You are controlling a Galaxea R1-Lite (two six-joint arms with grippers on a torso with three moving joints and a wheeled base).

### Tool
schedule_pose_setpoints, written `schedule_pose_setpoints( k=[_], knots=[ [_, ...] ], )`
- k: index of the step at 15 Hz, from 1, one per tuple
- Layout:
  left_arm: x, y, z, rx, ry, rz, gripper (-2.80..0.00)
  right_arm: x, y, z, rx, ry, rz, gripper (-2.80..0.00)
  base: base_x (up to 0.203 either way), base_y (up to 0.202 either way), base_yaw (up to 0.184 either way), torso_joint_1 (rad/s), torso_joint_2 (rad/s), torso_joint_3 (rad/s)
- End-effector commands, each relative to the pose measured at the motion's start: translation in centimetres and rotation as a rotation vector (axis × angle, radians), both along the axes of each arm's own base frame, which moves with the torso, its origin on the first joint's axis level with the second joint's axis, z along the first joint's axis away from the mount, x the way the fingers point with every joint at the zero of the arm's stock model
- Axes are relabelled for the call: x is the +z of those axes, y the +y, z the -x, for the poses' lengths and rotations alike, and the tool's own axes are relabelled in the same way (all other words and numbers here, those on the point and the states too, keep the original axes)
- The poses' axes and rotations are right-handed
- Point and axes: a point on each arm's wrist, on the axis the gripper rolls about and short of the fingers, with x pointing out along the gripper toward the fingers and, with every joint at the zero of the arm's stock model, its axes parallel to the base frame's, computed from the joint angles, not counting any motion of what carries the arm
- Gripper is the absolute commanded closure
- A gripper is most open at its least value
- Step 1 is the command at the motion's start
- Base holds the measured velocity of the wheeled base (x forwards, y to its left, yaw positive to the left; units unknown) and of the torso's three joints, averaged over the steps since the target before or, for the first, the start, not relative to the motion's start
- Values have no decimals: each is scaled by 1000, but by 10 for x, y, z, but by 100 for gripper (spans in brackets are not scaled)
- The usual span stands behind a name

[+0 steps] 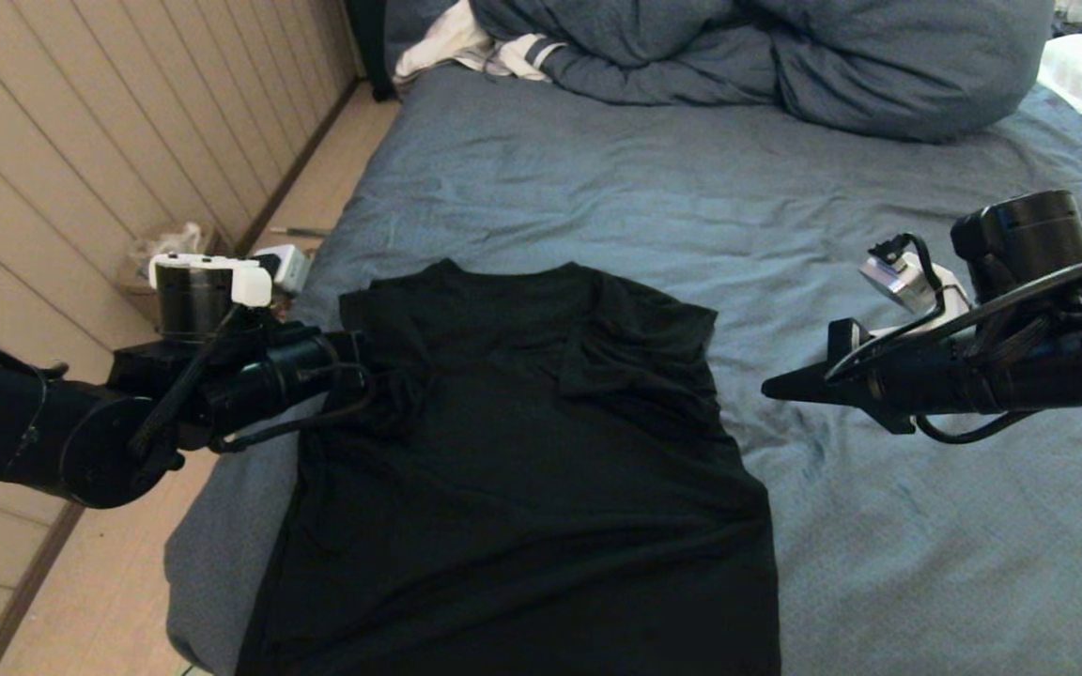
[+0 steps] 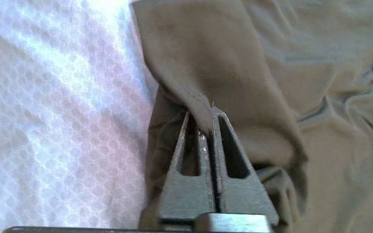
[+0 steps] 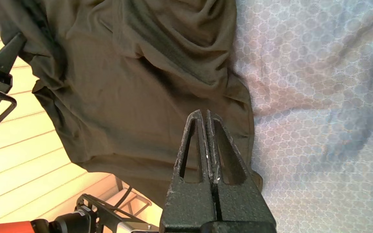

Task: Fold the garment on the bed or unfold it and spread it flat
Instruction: Fold the black T-shirt

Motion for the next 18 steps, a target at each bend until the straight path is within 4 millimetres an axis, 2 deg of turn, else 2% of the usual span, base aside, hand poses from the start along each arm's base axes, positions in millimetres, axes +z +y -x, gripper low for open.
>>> schedule_pose_setpoints(
  k=[1,6,8,11,15,18],
  knots=[
    [6,1,2,2,-16,7,0,-1,0,-1,1,6,-2,0,0,0,0,0,0,0],
    [43,0,26,-24,-73,25,0,1,-1,1,-1,-2,-4,0,0,0,0,0,0,0],
    [63,-9,34,-60,-86,26,0,3,-1,3,-1,-8,-5,0,0,0,0,0,0,0],
    [79,-23,41,-96,-84,-27,0,4,-2,4,-4,-10,-5,0,0,0,0,0,0,0],
    [74,-32,28,-128,-104,-234,0,3,-2,4,-2,-8,-9,0,0,0,0,0,0,0],
    [50,-61,21,-207,-72,-334,0,3,-2,3,-2,-6,-9,0,0,0,0,0,0,0]
  ],
)
